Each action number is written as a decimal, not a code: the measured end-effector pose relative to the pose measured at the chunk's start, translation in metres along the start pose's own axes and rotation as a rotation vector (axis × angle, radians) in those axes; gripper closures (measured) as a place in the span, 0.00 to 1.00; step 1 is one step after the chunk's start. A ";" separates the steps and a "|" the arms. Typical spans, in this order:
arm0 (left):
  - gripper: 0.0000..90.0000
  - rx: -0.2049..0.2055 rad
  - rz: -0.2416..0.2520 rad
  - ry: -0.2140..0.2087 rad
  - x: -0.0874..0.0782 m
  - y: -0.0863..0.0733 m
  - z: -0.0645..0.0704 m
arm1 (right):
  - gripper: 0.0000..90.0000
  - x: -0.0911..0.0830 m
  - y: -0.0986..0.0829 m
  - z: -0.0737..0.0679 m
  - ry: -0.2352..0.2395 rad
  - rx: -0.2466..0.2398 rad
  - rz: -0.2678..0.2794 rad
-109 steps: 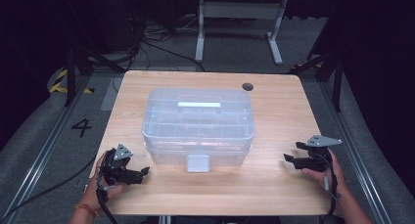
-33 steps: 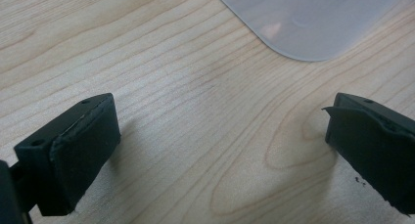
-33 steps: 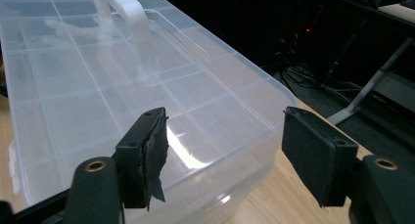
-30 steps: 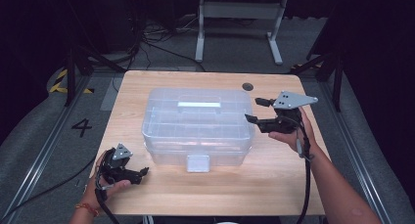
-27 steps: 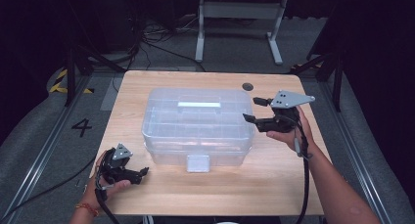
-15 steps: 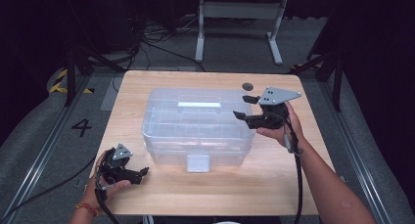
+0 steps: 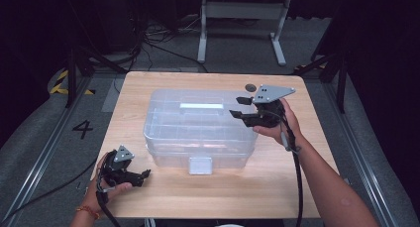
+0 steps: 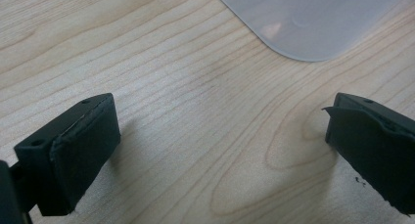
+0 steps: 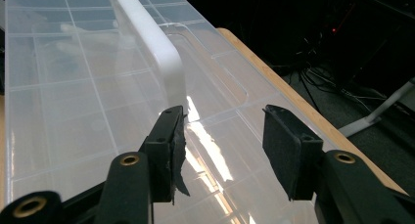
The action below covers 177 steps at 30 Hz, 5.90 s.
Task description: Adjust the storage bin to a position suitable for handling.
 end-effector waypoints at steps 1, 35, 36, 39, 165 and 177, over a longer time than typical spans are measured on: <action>0.00 -0.002 -0.001 -0.001 0.000 0.000 0.000 | 0.57 0.001 0.001 0.000 0.001 -0.002 0.000; 0.00 -0.002 0.000 0.000 0.000 0.000 0.000 | 0.69 0.021 0.009 -0.021 0.097 -0.059 -0.079; 0.00 -0.003 0.000 -0.001 0.000 0.000 0.000 | 0.70 0.021 0.010 -0.021 0.101 -0.058 -0.079; 0.00 -0.001 0.000 0.000 0.000 0.000 0.000 | 0.74 0.024 0.013 -0.022 0.105 -0.056 -0.083; 0.89 0.080 0.324 0.078 -0.077 0.107 0.016 | 0.44 -0.059 -0.083 0.033 -0.079 0.111 -0.031; 0.89 0.080 0.321 0.074 -0.077 0.107 0.016 | 0.48 -0.049 -0.086 0.023 -0.059 0.103 -0.007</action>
Point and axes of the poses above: each handheld gripper's, and its own axes: x roughly forward along the jaws, y roughly out of its top, z roughly to its right, the point moved 8 cm from there along x, roughly forward along the jaws, and after that the axes turned 8 degrees about x, right-handed, at the moved point
